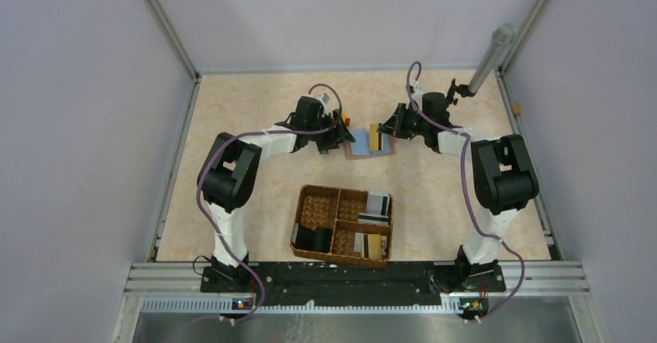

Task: Put the credit cards into the card holder
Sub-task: Insert the credit card into the card holder.

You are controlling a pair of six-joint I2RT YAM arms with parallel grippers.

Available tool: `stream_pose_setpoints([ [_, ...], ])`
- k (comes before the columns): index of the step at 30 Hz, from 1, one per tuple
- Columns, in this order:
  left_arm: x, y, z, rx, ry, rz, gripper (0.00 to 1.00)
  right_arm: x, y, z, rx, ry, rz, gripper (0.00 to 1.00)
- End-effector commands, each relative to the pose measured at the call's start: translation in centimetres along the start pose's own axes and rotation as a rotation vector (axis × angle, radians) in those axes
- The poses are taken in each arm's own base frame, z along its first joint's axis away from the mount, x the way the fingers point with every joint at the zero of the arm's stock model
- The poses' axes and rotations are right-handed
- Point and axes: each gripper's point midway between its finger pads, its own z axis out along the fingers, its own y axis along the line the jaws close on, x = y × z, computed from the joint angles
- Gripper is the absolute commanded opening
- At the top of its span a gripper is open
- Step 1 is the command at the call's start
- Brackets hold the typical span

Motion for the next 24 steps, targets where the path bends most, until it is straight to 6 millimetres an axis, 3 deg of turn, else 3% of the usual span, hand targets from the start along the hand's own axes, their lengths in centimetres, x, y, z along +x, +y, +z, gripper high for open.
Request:
stream_pose_setpoints([
  [1, -1.0, -0.7, 0.6, 0.019, -0.01, 0.024, 0.68, -2.5, 0.7, 0.3, -0.042, -0.054, -0.051, 0.0],
  [13, -0.7, 0.0, 1.7, 0.006, 0.011, 0.023, 0.59, -2.0, -0.3, 1.1, -0.035, -0.046, -0.029, 0.0],
  [24, -0.4, 0.8, 2.4, -0.016, 0.022, 0.031, 0.42, -1.4, -1.0, 1.9, -0.038, -0.037, 0.009, 0.0],
])
